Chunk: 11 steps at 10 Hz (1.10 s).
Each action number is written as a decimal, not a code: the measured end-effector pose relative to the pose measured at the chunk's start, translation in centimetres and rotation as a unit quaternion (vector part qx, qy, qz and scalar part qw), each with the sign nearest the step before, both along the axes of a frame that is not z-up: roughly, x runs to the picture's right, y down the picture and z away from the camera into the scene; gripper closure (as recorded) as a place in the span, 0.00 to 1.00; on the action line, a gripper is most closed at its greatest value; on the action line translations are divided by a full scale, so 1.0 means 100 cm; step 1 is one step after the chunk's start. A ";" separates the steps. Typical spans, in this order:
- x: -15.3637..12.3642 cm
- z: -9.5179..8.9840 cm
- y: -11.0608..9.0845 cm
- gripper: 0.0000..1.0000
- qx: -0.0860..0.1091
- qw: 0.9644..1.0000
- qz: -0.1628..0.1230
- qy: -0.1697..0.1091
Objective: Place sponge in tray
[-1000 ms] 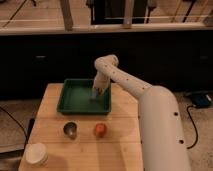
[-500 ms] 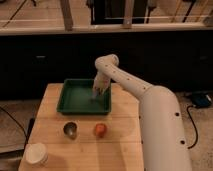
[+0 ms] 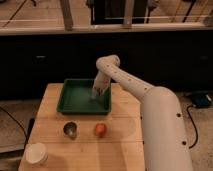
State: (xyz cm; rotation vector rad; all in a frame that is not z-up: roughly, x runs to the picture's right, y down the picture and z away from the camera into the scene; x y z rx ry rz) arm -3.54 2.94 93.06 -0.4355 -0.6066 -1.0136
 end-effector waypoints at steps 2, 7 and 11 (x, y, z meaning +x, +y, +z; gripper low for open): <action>-0.001 0.000 0.000 0.20 -0.001 1.000 -0.001 -0.004; -0.004 -0.001 0.001 0.20 -0.008 1.000 -0.004 -0.017; -0.004 -0.004 0.002 0.20 -0.012 1.000 -0.006 -0.021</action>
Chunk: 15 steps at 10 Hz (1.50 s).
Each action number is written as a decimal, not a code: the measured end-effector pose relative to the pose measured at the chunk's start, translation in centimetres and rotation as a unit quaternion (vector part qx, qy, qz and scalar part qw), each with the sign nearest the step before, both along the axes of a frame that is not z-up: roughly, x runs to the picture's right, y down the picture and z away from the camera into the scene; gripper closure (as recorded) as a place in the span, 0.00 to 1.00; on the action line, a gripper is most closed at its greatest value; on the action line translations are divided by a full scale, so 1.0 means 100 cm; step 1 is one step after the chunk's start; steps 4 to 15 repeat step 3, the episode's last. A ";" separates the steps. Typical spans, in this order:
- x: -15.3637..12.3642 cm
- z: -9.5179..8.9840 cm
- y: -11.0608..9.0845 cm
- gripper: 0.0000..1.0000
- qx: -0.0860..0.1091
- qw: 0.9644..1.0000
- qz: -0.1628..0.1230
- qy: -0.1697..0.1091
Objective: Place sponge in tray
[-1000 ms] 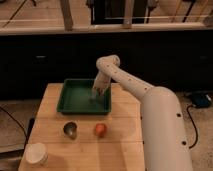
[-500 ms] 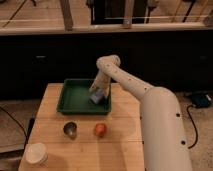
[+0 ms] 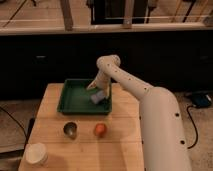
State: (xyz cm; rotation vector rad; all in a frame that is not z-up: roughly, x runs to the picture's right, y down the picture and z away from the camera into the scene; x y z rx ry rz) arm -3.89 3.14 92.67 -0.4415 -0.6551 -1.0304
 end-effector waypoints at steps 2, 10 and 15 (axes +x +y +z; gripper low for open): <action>0.000 -0.002 0.000 0.20 0.000 1.000 0.001 -0.002; 0.000 -0.002 0.000 0.20 0.000 1.000 0.001 -0.002; 0.000 -0.002 0.000 0.20 0.000 1.000 0.001 -0.002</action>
